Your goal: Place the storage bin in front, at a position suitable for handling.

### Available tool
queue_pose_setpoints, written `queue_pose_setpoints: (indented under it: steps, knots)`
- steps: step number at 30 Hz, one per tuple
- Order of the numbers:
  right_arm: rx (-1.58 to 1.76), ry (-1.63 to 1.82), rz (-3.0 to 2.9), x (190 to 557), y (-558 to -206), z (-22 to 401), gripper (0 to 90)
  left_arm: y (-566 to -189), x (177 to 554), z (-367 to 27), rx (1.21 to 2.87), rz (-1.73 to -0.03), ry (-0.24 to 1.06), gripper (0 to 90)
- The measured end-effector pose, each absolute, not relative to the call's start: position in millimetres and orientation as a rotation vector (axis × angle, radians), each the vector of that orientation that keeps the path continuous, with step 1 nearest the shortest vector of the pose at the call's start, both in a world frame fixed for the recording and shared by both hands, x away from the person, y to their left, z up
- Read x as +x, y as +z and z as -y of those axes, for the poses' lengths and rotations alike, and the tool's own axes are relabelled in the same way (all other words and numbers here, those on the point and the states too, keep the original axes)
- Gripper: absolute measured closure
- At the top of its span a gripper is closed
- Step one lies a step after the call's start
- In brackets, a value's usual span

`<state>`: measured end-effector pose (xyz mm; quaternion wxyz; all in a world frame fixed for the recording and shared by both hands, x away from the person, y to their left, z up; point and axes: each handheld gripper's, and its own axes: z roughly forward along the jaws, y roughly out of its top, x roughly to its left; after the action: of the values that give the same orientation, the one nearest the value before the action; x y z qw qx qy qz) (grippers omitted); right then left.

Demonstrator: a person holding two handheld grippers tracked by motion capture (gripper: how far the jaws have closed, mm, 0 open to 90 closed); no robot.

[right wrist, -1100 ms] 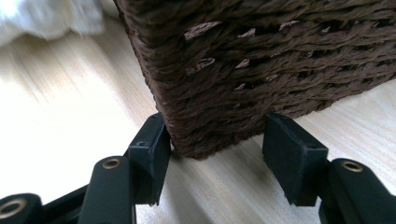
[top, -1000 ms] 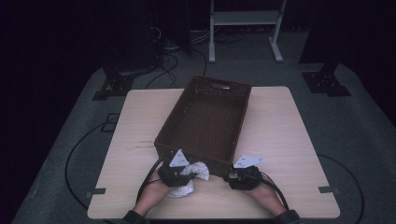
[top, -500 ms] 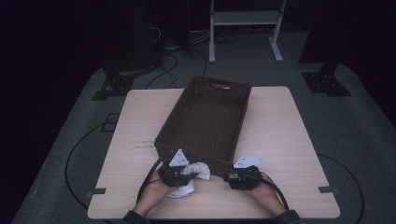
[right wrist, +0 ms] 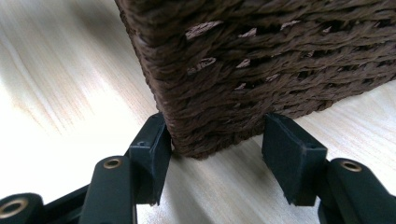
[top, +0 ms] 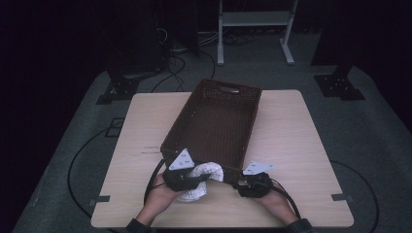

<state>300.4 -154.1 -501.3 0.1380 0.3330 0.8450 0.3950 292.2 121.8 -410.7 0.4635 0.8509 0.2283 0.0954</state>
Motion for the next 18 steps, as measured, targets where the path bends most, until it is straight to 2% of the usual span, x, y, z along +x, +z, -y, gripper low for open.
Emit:
queue_pose_setpoints:
  steps: [5, 18]
  knots:
    - [0.966, 1.144, -2.442, 300, -501, 154, 42.0, -405, 291, -113, 2.091, -0.527, 0.238, 65.1]
    - [0.959, 1.143, -2.444, 301, -501, 154, 42.0, -428, 298, -92, 2.15, -0.527, 0.169, 65.3]
